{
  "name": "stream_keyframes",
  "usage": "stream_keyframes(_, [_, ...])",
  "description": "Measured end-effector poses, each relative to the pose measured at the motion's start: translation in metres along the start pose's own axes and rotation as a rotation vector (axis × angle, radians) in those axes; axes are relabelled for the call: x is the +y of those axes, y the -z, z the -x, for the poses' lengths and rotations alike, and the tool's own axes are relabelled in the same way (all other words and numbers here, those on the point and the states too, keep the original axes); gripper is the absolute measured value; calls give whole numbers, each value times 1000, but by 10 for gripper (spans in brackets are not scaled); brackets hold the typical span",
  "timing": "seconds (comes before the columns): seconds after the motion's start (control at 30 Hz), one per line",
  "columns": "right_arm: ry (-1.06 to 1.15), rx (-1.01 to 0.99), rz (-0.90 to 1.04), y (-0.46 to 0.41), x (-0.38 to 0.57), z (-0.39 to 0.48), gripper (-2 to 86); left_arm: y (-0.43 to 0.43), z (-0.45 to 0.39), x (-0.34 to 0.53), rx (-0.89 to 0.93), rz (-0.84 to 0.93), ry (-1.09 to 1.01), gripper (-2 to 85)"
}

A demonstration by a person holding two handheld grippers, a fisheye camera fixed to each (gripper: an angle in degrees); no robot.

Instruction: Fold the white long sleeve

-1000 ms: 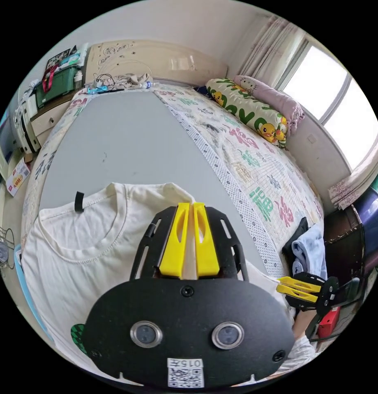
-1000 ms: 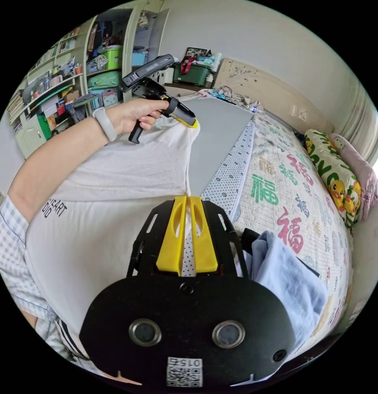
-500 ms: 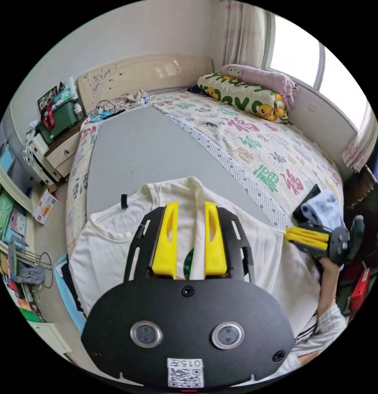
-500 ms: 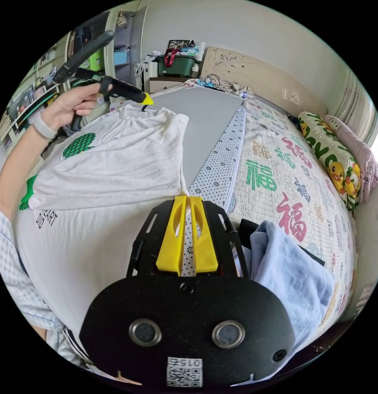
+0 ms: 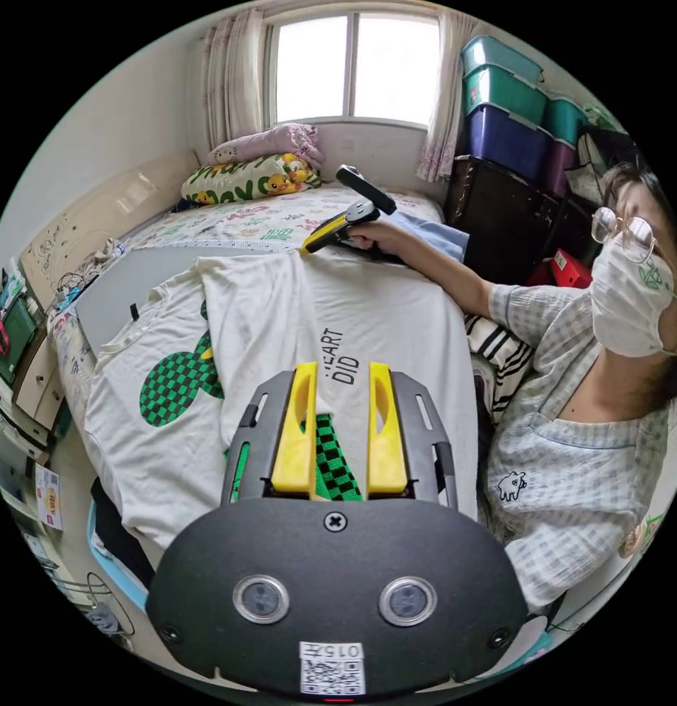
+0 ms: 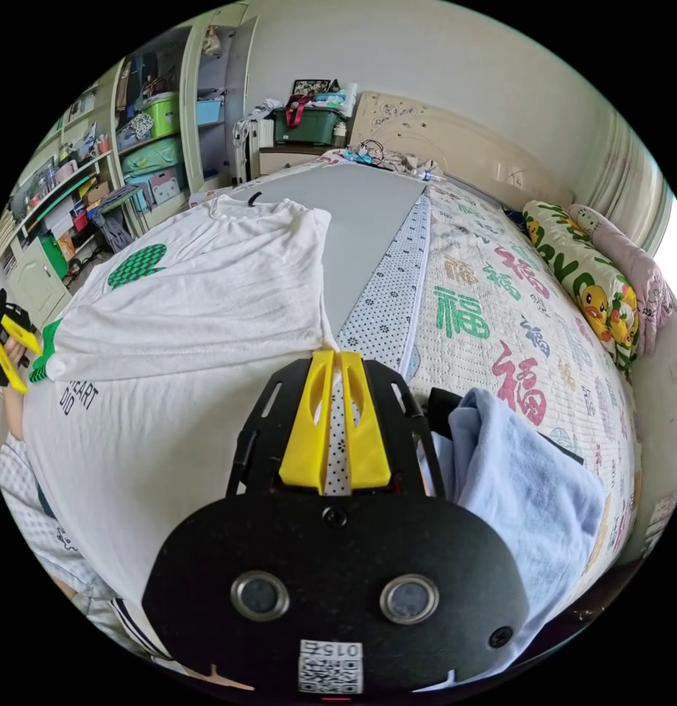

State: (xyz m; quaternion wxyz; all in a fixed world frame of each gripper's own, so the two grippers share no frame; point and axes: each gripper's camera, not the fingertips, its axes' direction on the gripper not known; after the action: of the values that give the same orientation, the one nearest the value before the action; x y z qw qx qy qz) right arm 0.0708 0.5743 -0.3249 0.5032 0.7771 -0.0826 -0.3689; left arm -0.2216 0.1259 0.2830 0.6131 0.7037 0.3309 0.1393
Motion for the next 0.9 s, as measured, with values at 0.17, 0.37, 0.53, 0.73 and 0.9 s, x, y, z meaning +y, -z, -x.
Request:
stream_keyframes(0.17, [-14, -25, 4, -4, 4, -2, 6, -1, 7, -3, -110, 41, 37, 95])
stream_keyframes(0.37, [-22, -45, 9, -9, 10, -1, 3, -8, 2, -13, -125, 107, 4, 56])
stream_keyframes(0.53, [-20, -21, -13, -10, 19, 5, -4, 10, -17, -12, -108, 73, -103, 20])
stream_keyframes(0.73, [5, 34, 13, -18, 27, 18, -5, 10, -41, -5, -107, 100, -239, 17])
stream_keyframes(0.9, [50, 86, 48, -30, 35, 34, 10, 8, -27, 8, -82, 111, -224, 27])
